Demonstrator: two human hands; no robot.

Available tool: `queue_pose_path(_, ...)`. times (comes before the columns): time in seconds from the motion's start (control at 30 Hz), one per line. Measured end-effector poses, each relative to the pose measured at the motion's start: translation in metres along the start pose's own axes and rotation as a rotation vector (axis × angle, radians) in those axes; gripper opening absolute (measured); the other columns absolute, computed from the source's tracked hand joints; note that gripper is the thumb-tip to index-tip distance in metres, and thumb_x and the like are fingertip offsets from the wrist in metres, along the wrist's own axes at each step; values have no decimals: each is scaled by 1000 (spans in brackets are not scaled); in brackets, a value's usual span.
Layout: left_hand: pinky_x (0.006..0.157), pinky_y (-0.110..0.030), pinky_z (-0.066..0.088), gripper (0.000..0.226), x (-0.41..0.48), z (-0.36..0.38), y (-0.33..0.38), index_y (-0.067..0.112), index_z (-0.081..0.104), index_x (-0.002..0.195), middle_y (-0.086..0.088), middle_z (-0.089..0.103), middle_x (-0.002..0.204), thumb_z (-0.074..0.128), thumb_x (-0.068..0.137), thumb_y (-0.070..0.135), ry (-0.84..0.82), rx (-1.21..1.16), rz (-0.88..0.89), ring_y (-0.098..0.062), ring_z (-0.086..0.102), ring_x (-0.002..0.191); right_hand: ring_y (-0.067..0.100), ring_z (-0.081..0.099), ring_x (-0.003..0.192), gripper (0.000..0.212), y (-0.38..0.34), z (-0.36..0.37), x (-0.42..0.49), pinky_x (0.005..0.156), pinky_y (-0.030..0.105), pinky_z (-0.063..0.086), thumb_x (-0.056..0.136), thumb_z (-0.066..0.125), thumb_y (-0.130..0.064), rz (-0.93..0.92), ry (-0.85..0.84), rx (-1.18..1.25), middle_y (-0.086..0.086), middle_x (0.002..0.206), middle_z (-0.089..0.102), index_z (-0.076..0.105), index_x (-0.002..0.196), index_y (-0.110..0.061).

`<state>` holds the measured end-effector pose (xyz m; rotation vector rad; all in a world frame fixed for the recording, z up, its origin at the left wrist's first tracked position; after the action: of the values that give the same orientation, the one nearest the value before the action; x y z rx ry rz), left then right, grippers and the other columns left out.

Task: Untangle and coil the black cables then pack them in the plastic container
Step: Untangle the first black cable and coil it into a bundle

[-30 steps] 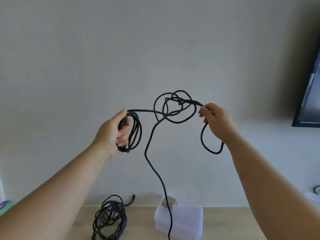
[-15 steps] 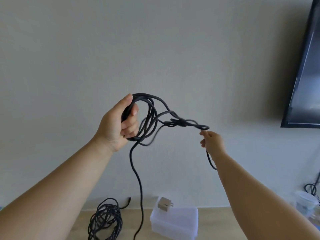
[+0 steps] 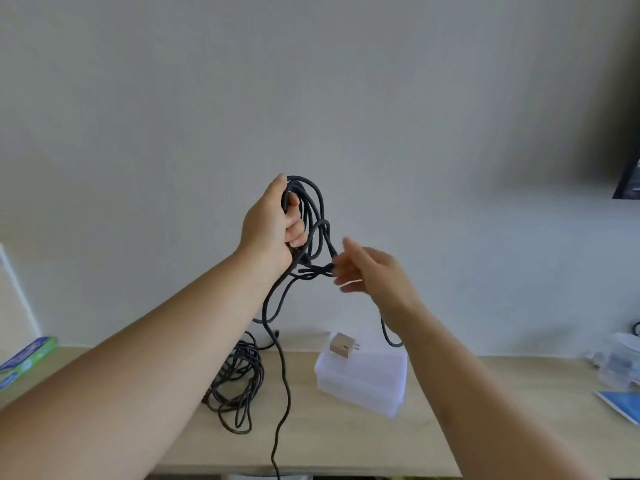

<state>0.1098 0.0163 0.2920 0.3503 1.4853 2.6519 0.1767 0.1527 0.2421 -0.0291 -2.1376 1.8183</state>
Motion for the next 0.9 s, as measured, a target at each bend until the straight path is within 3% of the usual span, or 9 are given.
queue_pose_path(0.1, 37, -19, 17, 42, -2, 6, -8, 16, 43, 61, 5, 26, 39, 45, 97, 37, -10, 91, 6, -11, 17, 31, 11, 65, 103, 40, 22, 57, -22, 99, 34, 46, 87, 59, -45, 167, -418, 12, -2, 108, 70, 59, 117, -17)
queue_pose_path(0.23, 39, -21, 16, 41, 3, -5, -4, 15, 43, 63, 5, 24, 39, 46, 97, 39, -28, 195, 22, -11, 17, 32, 19, 61, 114, 5, 33, 75, -30, 108, 39, 38, 94, 55, -20, 181, -525, 238, 1, 99, 67, 58, 95, -16)
queue_pose_path(0.33, 38, -21, 15, 42, 7, -19, -3, 15, 44, 63, 5, 23, 39, 45, 97, 40, -32, 200, 5, -11, 17, 32, 27, 61, 114, 7, 32, 67, -24, 104, 45, 42, 90, 58, -11, 190, -437, 476, 4, 97, 62, 53, 88, -15)
queue_pose_path(0.47, 37, -21, 18, 43, 7, -26, -15, 16, 45, 61, 6, 24, 39, 47, 96, 42, -27, 121, -41, -10, 17, 33, 20, 62, 113, 47, 32, 76, -25, 104, 44, 38, 79, 66, -31, 226, -439, 431, 5, 120, 65, 50, 119, -13)
queue_pose_path(0.57, 36, -21, 19, 43, 7, -28, -22, 16, 45, 62, 6, 25, 38, 46, 96, 42, -42, 139, -44, -10, 19, 32, 21, 68, 98, 30, 29, 85, -32, 99, 40, 42, 83, 62, -26, 205, -446, 482, 5, 95, 69, 49, 108, -14)
queue_pose_path(0.67, 37, -19, 16, 43, 10, -35, -19, 16, 44, 62, 5, 24, 39, 43, 98, 40, -86, 273, -6, -11, 17, 31, 14, 55, 52, 9, 23, 65, -26, 60, 30, 54, 94, 51, -9, 166, -332, 518, 2, 65, 50, 53, 102, -11)
queue_pose_path(0.73, 40, -20, 14, 43, 12, -45, -13, 15, 44, 63, 4, 23, 39, 42, 98, 40, -123, 435, 26, -12, 16, 32, 7, 36, 41, 14, 23, 24, -10, 40, 19, 36, 99, 45, -13, 110, -139, 271, -1, 61, 40, 58, 97, -15)
queue_pose_path(0.8, 42, -23, 16, 45, 13, -55, -6, 14, 45, 64, 4, 24, 38, 41, 98, 44, -180, 569, 59, -13, 17, 34, 7, 33, 43, 20, 25, -25, 9, 39, 17, 28, 99, 45, -19, 58, 38, -55, -2, 63, 41, 62, 89, -22)
queue_pose_path(0.9, 44, -26, 15, 50, 6, -53, -4, 13, 47, 64, 5, 26, 37, 41, 96, 51, -346, 682, 61, -11, 18, 36, 14, 38, 55, 11, 35, -76, 29, 50, 24, 33, 95, 54, -22, 40, 188, -286, -1, 69, 52, 61, 87, -21)
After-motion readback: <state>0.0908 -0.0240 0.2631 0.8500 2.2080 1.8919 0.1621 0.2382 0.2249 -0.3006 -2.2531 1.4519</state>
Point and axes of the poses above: each hand's wrist, its own x-axis towards the middle knuckle, its own z-axis out of the palm, y = z × x, the point moved 8 cm from there along x, towards the middle knuckle
